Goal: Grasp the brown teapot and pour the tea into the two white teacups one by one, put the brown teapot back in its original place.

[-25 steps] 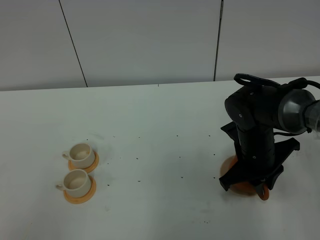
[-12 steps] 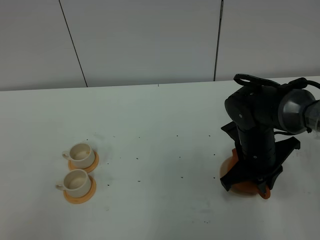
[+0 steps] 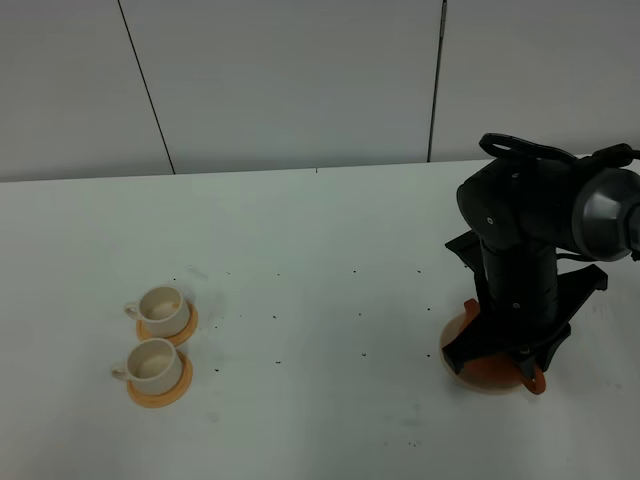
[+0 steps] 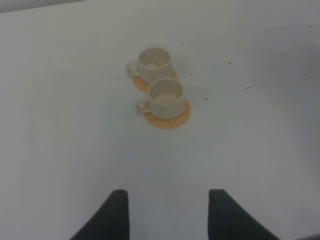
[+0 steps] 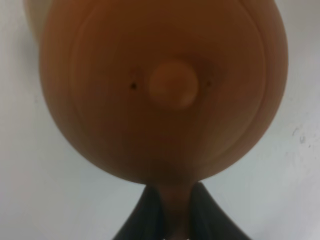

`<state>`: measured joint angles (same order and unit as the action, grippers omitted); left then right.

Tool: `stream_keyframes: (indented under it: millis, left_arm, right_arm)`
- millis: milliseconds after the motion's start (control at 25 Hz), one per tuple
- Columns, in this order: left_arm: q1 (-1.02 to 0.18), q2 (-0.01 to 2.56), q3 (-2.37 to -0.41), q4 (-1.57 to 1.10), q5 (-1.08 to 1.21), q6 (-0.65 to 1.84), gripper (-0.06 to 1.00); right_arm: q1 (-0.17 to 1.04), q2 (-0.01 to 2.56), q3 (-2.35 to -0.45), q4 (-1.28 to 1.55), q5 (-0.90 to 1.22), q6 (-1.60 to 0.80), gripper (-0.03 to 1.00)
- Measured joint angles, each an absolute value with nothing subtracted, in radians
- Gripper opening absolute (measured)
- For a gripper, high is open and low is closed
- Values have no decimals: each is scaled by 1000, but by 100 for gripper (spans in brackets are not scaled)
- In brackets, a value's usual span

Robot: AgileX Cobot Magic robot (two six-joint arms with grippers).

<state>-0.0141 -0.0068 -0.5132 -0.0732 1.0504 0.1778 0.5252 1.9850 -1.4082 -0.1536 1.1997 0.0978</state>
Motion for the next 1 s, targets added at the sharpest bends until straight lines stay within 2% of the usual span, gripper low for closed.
stream_keyframes:
  millis: [560, 1000]
  left_arm:
    - [-14, -7, -513, -73, 1050, 178, 43]
    - [-14, -7, -513, -73, 1050, 178, 43]
  right_arm:
    - [525, 1938, -1416, -144, 1167, 70, 9]
    - [525, 1936, -1584, -45, 1155, -43, 9]
